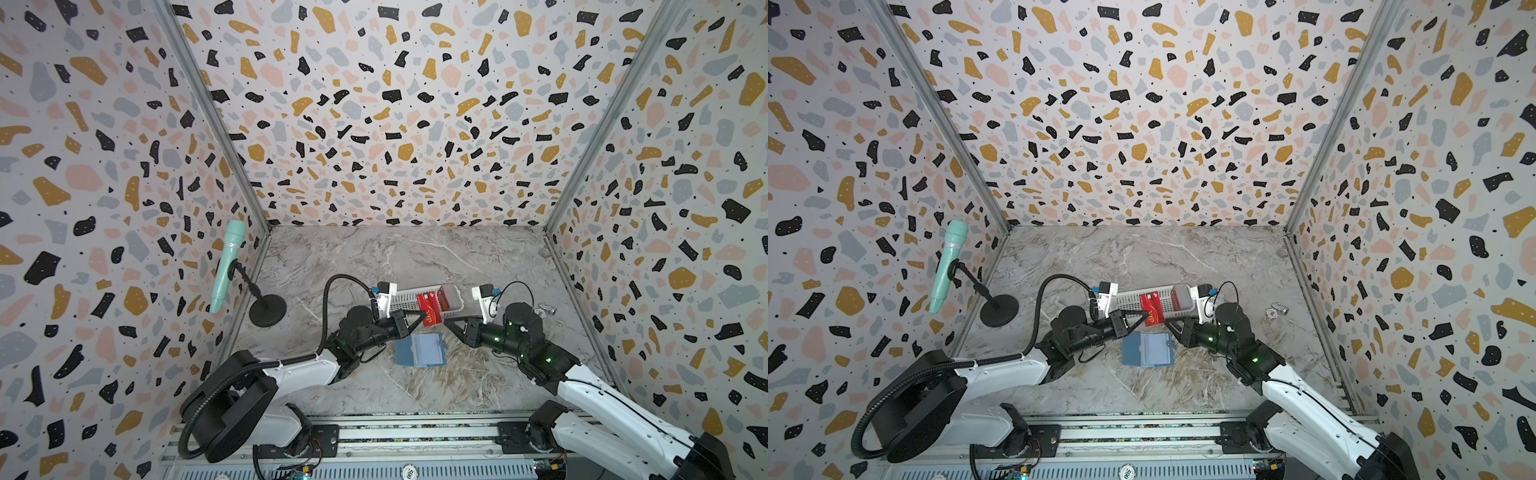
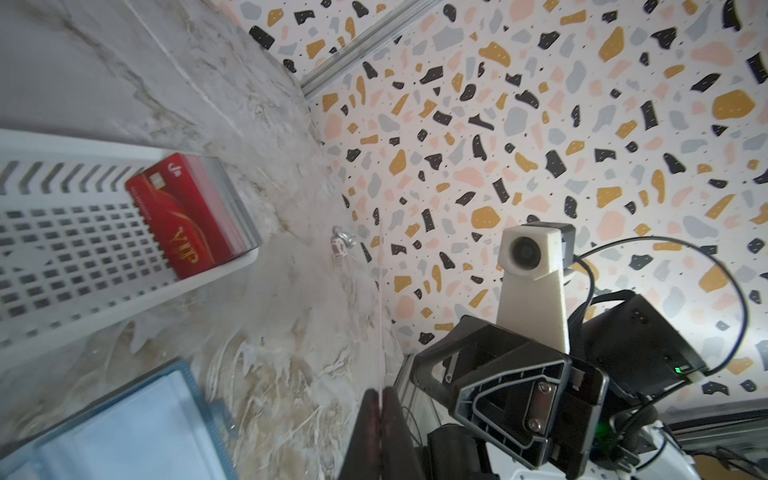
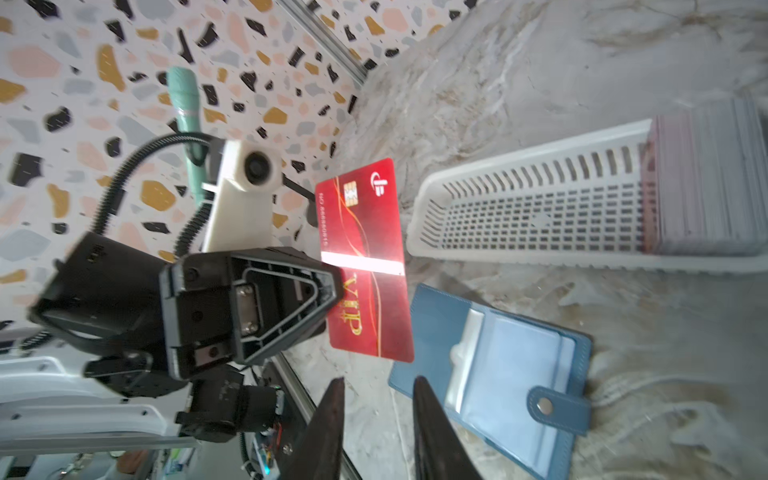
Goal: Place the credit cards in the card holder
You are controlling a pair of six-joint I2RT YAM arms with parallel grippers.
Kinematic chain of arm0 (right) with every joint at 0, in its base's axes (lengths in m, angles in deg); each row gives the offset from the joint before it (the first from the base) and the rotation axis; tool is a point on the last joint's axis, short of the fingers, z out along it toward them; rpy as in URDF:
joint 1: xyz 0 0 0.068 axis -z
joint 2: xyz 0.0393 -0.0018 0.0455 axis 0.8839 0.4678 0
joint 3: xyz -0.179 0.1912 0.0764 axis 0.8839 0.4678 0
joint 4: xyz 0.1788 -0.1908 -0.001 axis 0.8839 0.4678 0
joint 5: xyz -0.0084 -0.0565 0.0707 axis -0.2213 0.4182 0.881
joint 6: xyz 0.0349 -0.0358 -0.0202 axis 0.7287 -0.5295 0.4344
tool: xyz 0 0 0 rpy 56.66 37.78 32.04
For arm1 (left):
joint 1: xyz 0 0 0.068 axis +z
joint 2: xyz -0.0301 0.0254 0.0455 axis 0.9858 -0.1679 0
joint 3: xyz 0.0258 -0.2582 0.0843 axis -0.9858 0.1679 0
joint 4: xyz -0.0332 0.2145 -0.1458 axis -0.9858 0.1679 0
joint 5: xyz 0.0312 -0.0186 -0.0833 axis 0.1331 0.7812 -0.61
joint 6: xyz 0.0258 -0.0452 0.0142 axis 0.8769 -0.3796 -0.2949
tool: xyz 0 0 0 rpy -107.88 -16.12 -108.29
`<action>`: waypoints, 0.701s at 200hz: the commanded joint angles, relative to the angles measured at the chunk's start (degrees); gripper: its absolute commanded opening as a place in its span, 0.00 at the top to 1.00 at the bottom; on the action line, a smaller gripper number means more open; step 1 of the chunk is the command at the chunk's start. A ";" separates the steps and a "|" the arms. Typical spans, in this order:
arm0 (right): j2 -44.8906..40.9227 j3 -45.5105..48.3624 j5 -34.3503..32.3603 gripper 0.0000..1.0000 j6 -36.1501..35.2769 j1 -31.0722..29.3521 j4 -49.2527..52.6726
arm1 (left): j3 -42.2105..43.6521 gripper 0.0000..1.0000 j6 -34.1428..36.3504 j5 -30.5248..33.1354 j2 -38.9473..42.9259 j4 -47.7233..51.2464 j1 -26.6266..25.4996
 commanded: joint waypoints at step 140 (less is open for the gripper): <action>19.33 3.85 -13.86 0.75 -3.15 -7.71 4.18 | 2.01 1.00 7.23 -2.25 -5.52 15.89 0.69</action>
